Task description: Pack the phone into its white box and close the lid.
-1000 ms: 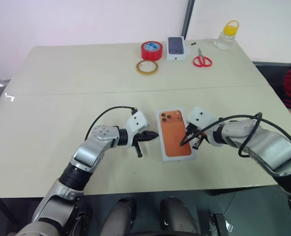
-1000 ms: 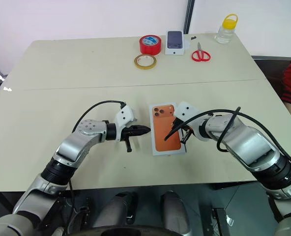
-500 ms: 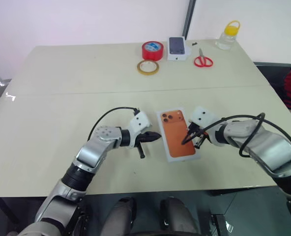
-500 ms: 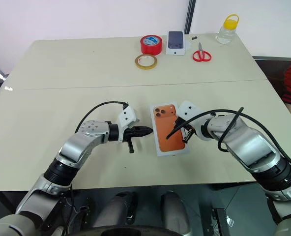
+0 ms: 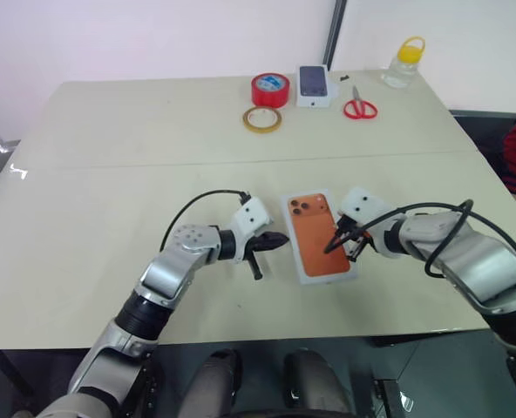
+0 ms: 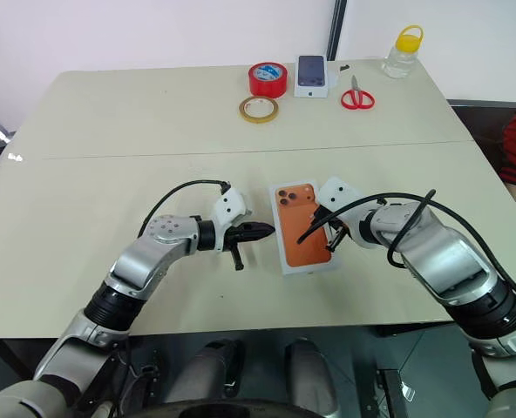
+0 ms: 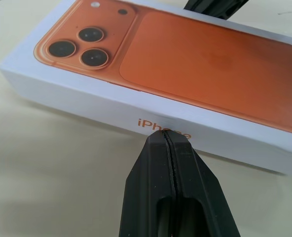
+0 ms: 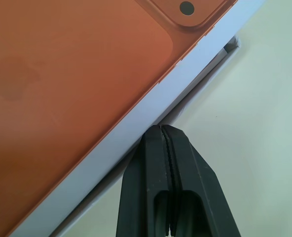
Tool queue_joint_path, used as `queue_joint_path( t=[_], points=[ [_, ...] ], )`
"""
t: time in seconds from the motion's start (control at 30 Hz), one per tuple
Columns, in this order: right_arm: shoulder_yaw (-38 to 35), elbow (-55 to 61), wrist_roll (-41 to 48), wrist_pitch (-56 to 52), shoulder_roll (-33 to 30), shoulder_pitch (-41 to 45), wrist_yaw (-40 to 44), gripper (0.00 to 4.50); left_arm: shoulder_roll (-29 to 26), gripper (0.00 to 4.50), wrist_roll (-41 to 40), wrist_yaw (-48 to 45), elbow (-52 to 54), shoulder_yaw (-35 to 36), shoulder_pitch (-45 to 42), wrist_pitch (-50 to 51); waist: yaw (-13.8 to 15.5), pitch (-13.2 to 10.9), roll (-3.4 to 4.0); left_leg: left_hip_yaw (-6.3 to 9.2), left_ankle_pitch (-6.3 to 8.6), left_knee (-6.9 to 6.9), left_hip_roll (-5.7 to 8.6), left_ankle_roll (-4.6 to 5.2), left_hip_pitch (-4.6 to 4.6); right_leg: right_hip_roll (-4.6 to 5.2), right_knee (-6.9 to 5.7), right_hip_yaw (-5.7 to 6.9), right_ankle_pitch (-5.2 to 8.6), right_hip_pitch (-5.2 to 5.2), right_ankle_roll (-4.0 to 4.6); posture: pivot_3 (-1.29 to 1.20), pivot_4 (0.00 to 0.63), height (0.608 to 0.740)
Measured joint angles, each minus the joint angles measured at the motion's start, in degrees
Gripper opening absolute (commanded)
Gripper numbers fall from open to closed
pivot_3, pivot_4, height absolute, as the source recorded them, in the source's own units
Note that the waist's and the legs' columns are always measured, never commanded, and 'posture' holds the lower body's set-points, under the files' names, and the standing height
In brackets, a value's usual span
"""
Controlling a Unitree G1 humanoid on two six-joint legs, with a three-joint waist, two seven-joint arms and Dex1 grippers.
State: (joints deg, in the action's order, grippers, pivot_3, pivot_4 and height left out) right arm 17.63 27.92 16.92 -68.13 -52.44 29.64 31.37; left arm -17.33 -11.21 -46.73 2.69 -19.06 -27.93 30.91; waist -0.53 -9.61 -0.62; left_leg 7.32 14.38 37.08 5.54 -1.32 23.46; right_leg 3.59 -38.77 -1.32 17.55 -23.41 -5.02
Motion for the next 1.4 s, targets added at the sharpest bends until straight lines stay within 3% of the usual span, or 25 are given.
queue_joint_path(
  t=[1.4],
  points=[
    [-3.27, 1.10, -1.02, -2.18, 0.80, -2.92, -0.17, 0.03, 2.66, 0.00, -0.09, 1.55, -3.04, 0.74, -1.16, -2.68, -0.09, 0.00, 0.00, 0.00, -0.03, 0.00, 0.00, -0.05, 0.00, 0.00, -0.03, -0.01, 0.00, -0.01, -0.01, 0.00, 0.150, 0.740]
  ],
)
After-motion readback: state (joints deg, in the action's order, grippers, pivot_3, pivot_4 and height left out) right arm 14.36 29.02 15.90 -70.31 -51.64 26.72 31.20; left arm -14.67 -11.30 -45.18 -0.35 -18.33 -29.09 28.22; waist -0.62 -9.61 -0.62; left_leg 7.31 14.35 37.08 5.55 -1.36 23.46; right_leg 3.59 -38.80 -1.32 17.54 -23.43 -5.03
